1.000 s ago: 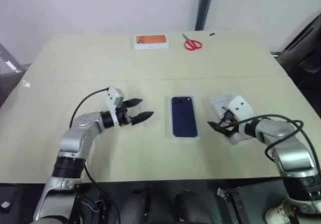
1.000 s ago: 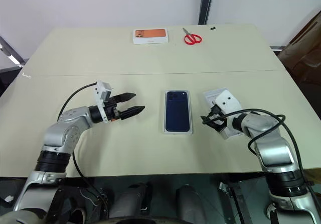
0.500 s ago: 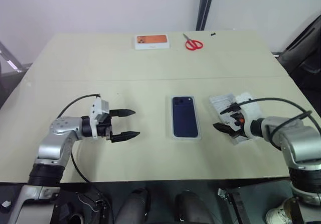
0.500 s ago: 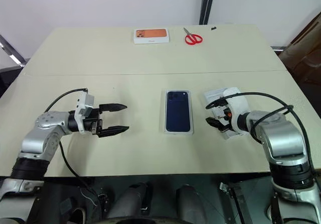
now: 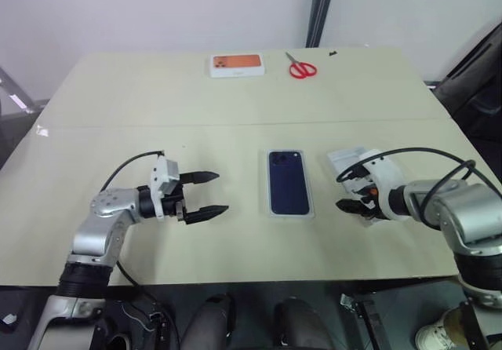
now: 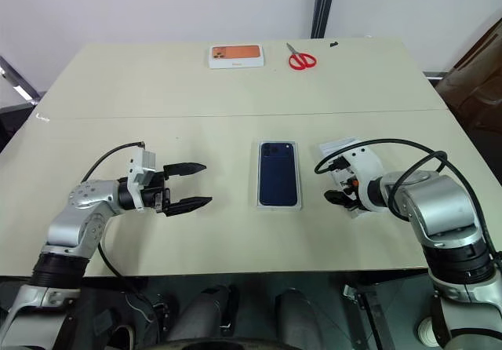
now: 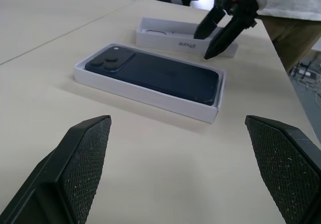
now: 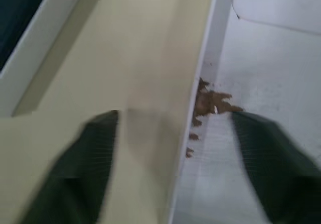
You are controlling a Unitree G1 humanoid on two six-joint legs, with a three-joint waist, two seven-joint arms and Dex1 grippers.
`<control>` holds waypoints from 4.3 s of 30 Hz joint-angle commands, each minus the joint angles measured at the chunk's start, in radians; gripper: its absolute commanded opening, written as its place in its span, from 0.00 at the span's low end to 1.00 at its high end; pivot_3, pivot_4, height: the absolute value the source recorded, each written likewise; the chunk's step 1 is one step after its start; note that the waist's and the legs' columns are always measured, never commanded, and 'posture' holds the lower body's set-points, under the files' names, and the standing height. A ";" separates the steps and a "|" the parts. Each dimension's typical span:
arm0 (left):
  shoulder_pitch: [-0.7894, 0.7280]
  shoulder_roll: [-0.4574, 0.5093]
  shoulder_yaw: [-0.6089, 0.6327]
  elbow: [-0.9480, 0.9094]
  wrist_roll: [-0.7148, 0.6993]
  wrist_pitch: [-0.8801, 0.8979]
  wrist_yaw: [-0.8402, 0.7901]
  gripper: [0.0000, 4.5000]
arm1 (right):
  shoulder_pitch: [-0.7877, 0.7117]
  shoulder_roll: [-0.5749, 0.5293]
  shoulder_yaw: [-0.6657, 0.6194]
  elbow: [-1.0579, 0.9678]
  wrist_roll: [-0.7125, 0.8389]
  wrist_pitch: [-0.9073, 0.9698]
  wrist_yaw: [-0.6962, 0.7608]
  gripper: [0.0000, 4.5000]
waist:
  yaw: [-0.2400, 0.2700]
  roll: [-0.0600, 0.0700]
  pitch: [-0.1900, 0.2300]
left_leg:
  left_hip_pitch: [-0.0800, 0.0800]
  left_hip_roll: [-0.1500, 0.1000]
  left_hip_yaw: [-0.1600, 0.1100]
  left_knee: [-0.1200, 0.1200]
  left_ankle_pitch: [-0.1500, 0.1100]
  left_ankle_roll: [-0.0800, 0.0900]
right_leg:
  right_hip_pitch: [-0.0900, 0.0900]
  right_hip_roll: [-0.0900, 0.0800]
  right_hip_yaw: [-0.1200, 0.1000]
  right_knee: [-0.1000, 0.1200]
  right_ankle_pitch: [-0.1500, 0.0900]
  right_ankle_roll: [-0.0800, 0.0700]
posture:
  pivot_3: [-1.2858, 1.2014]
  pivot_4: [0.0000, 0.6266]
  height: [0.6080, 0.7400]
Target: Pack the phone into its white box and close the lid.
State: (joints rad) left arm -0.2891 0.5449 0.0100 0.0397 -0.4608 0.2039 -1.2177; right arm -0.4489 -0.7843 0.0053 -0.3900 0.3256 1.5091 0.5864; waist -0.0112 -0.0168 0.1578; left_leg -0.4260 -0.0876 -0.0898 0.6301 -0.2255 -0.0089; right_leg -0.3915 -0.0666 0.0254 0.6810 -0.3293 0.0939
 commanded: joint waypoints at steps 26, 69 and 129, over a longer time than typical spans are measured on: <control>-0.046 -0.007 0.023 -0.011 -0.011 0.032 0.086 1.00 | -0.335 0.502 -0.394 0.263 0.147 -0.152 -0.223 0.01 | -0.004 0.001 0.000 | 0.000 0.000 0.001 0.000 0.000 0.000 | -0.001 0.001 0.000 0.002 0.000 0.000 | 0.52 0.24 0.95; -0.036 -0.067 0.068 -0.080 -0.087 0.134 0.246 1.00 | -0.173 0.923 -0.484 0.422 1.400 -0.157 -1.080 0.01 | -0.034 0.006 0.001 | 0.000 0.001 0.003 -0.002 0.001 -0.001 | -0.005 0.001 0.003 0.005 0.000 0.000 | 0.52 0.24 0.95; -0.091 -0.241 -0.095 0.064 0.045 0.279 0.397 0.00 | 0.074 0.098 0.162 0.192 -0.031 -1.018 -0.062 0.01 | 0.003 0.004 0.001 | 0.000 0.001 0.003 0.003 -0.001 0.002 | 0.000 0.002 0.001 0.001 0.000 0.001 | 0.52 0.24 0.95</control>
State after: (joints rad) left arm -0.3596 0.3126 -0.0738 0.1103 -0.4226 0.4956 -0.8236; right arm -0.3812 -0.6941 0.1857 -0.1423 0.2959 0.5131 0.4958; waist -0.0084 -0.0125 0.1590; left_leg -0.4264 -0.0866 -0.0869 0.6330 -0.2262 -0.0071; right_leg -0.3912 -0.0648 0.0266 0.6820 -0.3294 0.0946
